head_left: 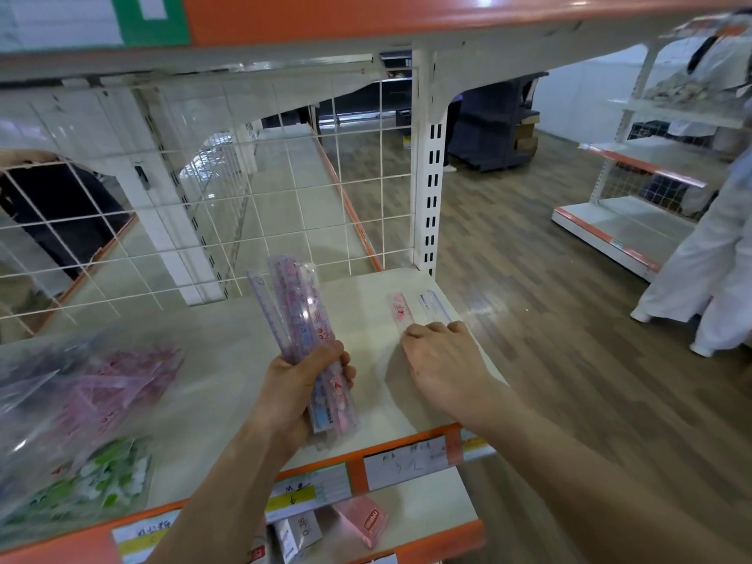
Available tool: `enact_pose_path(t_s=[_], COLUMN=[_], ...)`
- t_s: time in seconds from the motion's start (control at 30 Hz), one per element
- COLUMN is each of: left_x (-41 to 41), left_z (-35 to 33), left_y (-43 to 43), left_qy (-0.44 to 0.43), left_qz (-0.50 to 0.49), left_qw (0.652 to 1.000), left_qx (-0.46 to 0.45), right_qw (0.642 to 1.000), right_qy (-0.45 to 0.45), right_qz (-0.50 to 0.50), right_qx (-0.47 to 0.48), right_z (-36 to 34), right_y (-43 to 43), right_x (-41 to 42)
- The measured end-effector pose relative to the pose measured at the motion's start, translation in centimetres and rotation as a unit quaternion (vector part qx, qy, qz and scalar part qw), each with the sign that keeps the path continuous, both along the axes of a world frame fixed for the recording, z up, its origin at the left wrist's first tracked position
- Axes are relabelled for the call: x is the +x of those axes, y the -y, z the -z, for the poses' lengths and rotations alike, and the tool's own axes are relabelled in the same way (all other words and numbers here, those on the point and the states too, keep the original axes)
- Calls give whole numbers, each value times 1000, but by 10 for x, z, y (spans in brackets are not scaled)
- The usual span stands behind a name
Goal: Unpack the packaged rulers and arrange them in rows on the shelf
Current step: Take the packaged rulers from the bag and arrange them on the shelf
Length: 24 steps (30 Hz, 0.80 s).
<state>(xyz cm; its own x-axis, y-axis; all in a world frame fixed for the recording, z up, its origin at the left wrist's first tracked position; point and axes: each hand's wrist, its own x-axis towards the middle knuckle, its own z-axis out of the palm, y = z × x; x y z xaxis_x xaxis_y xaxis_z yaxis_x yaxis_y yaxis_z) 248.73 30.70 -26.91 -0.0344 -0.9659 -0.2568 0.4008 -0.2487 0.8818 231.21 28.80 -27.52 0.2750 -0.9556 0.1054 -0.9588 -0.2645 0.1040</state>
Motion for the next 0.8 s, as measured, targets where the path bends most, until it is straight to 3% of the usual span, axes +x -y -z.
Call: enact_pose_path(t_s=[0.13, 0.2, 0.3, 0.4, 0.63, 0.8], left_x=[0, 0, 1, 2, 6, 5], left_z=[-3, -5, -6, -7, -9, -10], left_y=[-1, -1, -3, -6, -5, -4], left_qy=[2, 9, -5, -12, -35, -53], left_qz=[-7, -6, 8, 19, 27, 7], left_qw=[1000, 1000, 1000, 999, 999, 999], left_qx=[0, -3, -17, -30, -8, 10], right_qw=[999, 985, 907, 832, 708, 675], right_qy=[46, 169, 411, 532, 679, 713], right_qz=[-20, -23, 16, 39, 39, 52], right_qx=[-15, -24, 90, 149, 189, 181], right_z=[-5, -15, -35, -45, -46, -46], right_y=[1, 0, 2, 4, 6, 6], right_x=[3, 13, 40, 51, 43, 35])
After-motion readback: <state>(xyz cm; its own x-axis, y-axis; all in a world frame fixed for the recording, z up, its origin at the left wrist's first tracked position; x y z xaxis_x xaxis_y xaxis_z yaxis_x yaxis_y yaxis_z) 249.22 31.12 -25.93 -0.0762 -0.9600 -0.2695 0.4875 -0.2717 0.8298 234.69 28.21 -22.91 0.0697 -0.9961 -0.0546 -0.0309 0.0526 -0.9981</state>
